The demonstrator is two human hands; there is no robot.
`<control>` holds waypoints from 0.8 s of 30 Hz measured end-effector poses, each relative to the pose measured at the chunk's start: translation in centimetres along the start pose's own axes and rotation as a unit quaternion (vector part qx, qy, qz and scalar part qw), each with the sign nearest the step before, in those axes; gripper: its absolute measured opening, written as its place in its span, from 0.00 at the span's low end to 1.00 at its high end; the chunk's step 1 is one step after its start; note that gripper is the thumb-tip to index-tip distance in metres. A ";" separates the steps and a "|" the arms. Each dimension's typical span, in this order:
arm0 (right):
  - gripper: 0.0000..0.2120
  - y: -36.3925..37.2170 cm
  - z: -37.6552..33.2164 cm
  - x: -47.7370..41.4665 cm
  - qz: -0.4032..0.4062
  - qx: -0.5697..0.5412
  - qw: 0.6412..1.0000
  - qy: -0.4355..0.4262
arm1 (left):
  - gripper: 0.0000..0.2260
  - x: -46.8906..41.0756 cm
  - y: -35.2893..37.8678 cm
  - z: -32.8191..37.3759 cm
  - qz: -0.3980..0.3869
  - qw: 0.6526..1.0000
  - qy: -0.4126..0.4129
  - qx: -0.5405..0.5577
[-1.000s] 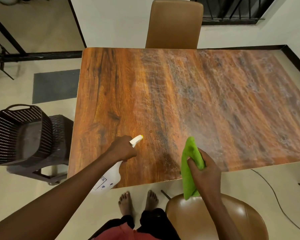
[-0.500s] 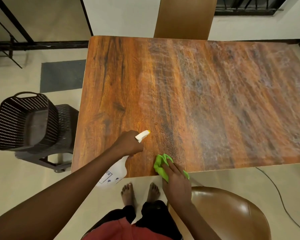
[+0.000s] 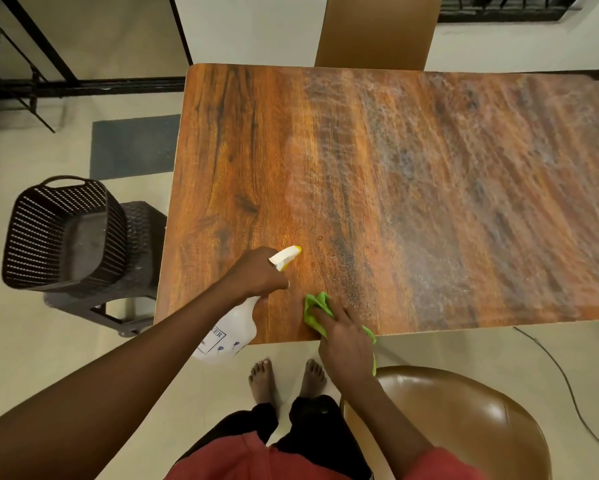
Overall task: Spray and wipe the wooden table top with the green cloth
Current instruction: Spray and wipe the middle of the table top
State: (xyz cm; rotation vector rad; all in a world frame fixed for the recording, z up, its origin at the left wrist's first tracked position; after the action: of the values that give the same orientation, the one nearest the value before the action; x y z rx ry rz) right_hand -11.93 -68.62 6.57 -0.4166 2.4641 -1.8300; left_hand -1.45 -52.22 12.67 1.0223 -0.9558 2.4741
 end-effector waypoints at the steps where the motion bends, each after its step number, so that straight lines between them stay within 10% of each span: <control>1: 0.27 -0.1 0.0 -0.4 0.003 0.001 1.000 0.009 | 0.08 0.0 -0.1 -0.2 0.001 1.000 -0.002 0.002; 19: 0.27 1.5 -4.5 0.4 -0.043 0.010 0.995 -0.089 | 0.11 -0.3 -0.2 -0.6 -0.006 1.000 0.002 -0.008; 24: 0.28 -0.2 0.4 1.1 -0.012 0.007 0.999 0.028 | 0.11 -0.4 0.3 -0.3 -0.027 1.000 0.002 -0.016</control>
State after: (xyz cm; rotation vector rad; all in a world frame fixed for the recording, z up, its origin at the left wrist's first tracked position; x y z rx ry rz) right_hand -12.86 -69.31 6.81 -0.4014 2.4924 -1.8927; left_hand -1.43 -52.19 12.06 1.0198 -0.9515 2.4080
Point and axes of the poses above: each hand's wrist, its own x-axis away from the middle knuckle, its own y-axis out of the palm, z = x × y, the point moved 3 cm from there along -x, towards the middle knuckle, and after that the axes turned 11 degrees about -y, right-handed, at the moved point
